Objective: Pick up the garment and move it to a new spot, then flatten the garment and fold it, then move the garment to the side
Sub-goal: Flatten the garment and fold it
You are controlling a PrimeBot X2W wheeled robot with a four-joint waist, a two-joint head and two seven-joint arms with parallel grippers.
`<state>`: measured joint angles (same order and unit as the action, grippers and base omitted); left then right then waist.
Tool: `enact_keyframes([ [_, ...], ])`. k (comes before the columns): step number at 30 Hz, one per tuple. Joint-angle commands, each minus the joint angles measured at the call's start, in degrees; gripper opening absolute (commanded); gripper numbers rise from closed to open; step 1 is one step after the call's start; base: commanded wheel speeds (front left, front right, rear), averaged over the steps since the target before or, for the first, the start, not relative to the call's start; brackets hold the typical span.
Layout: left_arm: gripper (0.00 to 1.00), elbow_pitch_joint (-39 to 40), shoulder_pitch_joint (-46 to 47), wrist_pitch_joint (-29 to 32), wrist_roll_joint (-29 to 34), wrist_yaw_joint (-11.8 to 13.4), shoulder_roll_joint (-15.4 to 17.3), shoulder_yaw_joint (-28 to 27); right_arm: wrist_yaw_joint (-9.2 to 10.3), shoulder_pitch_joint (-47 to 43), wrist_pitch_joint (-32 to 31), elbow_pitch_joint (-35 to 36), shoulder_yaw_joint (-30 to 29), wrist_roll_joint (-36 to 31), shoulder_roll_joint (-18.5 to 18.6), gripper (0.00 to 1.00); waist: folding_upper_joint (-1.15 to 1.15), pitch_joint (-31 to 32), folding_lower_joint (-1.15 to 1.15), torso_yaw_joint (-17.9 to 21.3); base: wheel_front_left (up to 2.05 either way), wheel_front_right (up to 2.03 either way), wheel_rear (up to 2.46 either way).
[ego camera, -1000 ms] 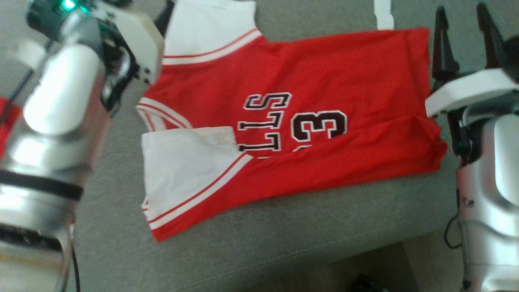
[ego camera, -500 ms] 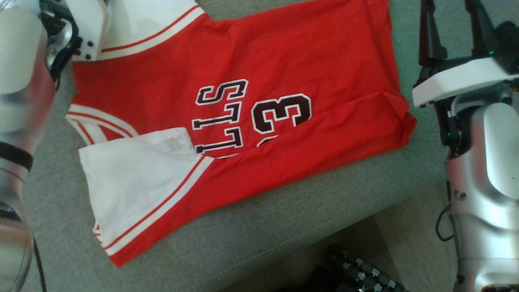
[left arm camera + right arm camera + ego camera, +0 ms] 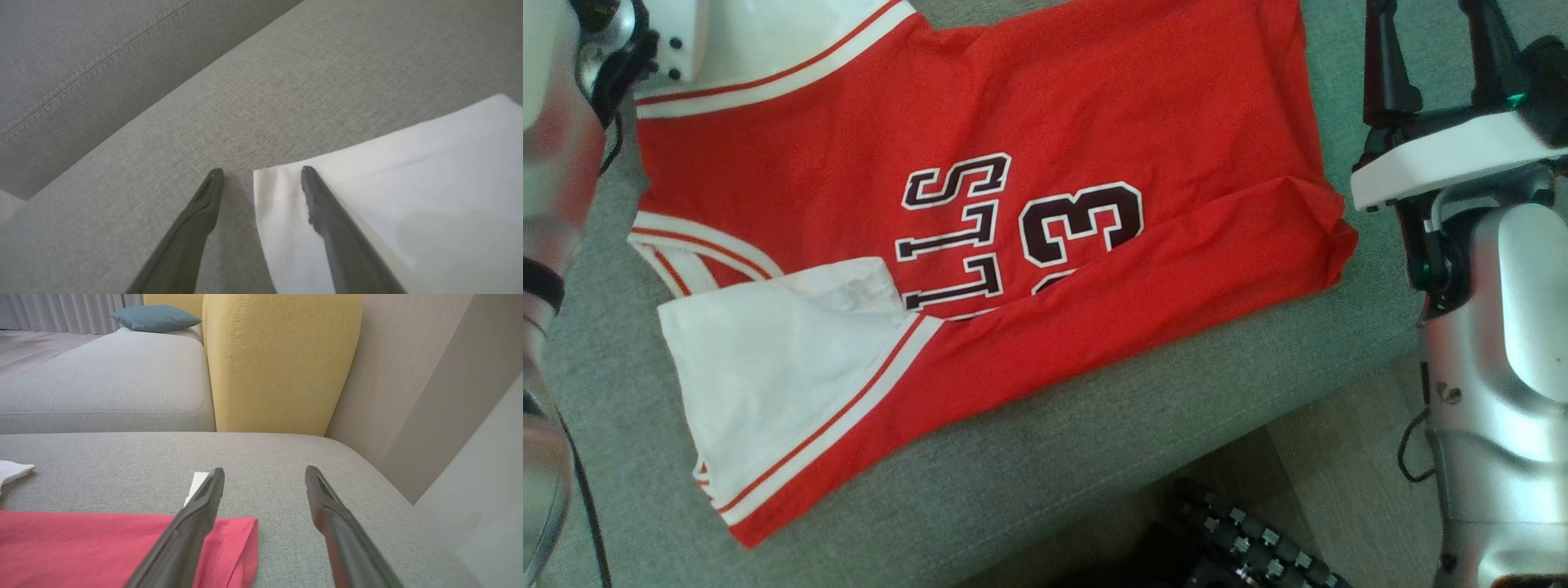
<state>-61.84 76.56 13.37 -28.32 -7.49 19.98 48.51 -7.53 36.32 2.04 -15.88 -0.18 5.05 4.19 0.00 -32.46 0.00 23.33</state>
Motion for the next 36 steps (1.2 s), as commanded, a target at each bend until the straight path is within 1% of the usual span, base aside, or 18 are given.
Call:
enact_keyframes([
  [1,0.71,1.19,-0.34,2.66,-2.14,0.0,1.47,0.88,0.04,0.81,0.55,1.94,0.36,0.34,0.02,1.0,0.0,-0.08,0.0,-0.14,0.0,0.0,0.0],
  [2,0.0,2.1,-0.55,4.08,-3.88,0.0,1.5,1.57,0.04,0.85,0.55,1.87,0.21,0.31,0.09,1.0,0.0,-0.1,0.0,-0.24,0.0,0.0,0.0],
  [4,0.0,4.36,-0.7,6.85,-7.02,0.0,2.17,3.27,0.04,1.07,0.53,1.63,-0.12,0.27,0.29,1.0,0.0,-0.17,0.0,-0.53,0.0,0.0,0.0],
  [5,0.0,4.36,-0.7,6.85,-7.02,0.0,2.17,3.27,0.04,1.07,0.53,1.63,-0.12,0.27,0.29,1.0,0.0,-0.17,0.0,-0.53,0.0,0.0,0.0],
  [7,0.0,6.49,0.22,6.53,-8.73,0.0,3.51,4.35,0.04,1.39,0.49,1.38,-0.56,0.14,0.55,1.0,0.0,-0.39,0.0,-0.96,0.0,0.0,0.0],
  [10,0.0,8.31,0.78,5.5,-10.41,0.0,4.37,6.05,0.04,1.83,0.53,0.54,-1.22,-0.31,0.99,1.0,0.0,-0.15,0.0,-1.85,0.0,0.0,0.0],
  [14,0.0,9.82,1.63,1.64,-11.48,0.0,4.61,7.69,0.04,2.7,0.59,-0.83,-1.67,-0.79,1.43,1.0,0.0,0.58,0.0,-3.3,0.0,0.0,0.0],
  [18,0.0,9.59,2.75,-4.48,-11.01,0.0,3.48,7.79,0.04,3.5,0.34,-2.6,-1.63,-0.14,2.2,1.0,0.0,1.71,0.0,-5.19,0.0,0.0,0.0],
  [24,0.0,9.51,3.19,-12.5,-9.77,0.67,1.07,7.88,0.04,5.86,-1.65,-6.82,-0.92,2.4,5.68,1.0,0.0,3.51,0.0,-9.23,0.0,0.0,0.0],
  [26,0.0,9.89,2.82,-14.21,-9.3,0.68,0.47,8.36,0.04,6.95,-2.59,-8.81,-0.04,3.13,7.46,1.0,0.0,3.89,0.0,-10.54,0.0,0.0,0.0],
  [33,0.0,12.76,1.55,-16.8,-9.24,0.44,-0.72,9.63,0.04,10.69,-6.28,-18.95,3.34,4.83,13.46,1.0,0.0,4.04,0.0,-14.39,0.0,0.0,0.0],
  [36,0.0,13.91,1.4,-17.15,-9.27,0.39,-0.91,10.04,0.04,12.46,-7.89,-23.45,4.91,5.41,15.0,1.0,0.0,3.82,0.0,-15.38,0.0,0.0,0.0],
])
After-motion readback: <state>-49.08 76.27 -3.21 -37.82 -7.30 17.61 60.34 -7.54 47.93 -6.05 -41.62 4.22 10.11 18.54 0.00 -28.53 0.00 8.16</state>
